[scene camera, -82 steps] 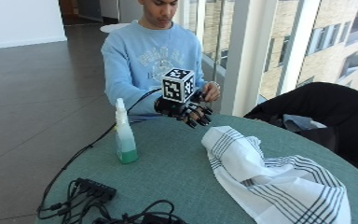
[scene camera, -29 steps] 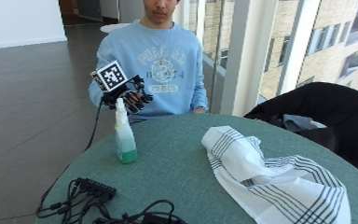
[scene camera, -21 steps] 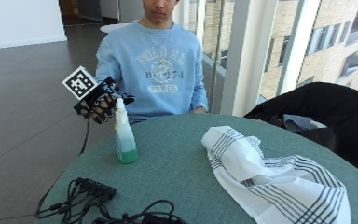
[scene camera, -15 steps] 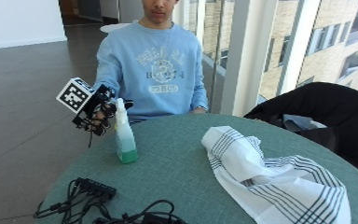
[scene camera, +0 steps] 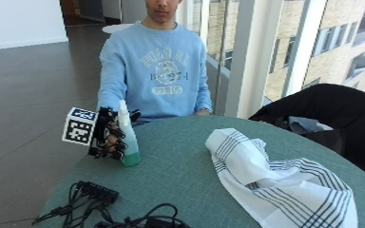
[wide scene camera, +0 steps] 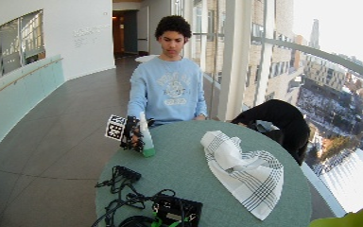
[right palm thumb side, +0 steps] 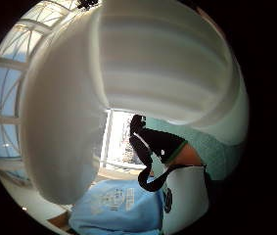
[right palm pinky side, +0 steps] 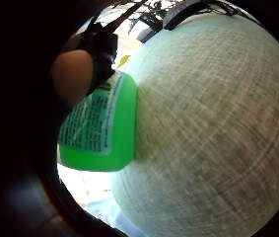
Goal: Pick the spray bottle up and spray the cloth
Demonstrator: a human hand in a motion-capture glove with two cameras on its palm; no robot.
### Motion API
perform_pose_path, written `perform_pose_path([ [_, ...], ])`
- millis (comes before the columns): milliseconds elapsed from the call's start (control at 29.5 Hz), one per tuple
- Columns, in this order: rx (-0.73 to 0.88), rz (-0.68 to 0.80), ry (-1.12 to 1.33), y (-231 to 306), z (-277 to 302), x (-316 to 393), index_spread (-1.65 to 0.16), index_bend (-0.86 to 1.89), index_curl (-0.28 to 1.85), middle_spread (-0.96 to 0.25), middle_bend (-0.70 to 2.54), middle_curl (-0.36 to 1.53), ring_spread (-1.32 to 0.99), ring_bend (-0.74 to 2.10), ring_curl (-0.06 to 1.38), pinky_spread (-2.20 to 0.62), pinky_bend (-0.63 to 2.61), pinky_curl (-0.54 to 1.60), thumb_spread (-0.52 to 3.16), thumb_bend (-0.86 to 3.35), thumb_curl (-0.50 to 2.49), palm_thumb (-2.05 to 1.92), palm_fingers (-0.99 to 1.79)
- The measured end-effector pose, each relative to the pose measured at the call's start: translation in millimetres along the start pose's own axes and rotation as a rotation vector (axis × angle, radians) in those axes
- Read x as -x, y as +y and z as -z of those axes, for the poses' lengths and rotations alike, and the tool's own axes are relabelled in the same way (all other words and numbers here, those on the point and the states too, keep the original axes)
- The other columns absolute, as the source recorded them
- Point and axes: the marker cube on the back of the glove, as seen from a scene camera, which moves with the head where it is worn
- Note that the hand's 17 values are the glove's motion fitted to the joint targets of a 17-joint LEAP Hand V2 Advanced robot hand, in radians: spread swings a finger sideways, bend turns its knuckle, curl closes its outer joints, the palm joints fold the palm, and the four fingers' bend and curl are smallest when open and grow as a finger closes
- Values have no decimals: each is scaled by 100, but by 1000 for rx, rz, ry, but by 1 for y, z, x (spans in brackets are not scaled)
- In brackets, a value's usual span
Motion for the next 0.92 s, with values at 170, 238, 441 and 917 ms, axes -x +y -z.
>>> perform_pose_path([
  [170, -27, 14, -49, -2, -6, -4, -35, 13, 24, -7, 24, 38, -1, 30, 31, 19, 42, 35, 96, -3, 29, 56, 61],
  [238, -48, 24, -48, -1, -6, -7, -35, 15, 25, -7, 25, 39, -1, 30, 31, 20, 40, 35, 96, -2, 29, 57, 63],
  [441, -125, 54, -25, 1, -8, -13, -34, 17, 27, -8, 23, 38, -2, 35, 32, 22, 34, 33, 94, 6, 34, 78, 75],
  [917, -110, 88, 1, -12, -19, 13, -33, 15, 32, -9, 19, 40, -7, 42, 36, 24, 24, 32, 84, 9, 47, 102, 92],
])
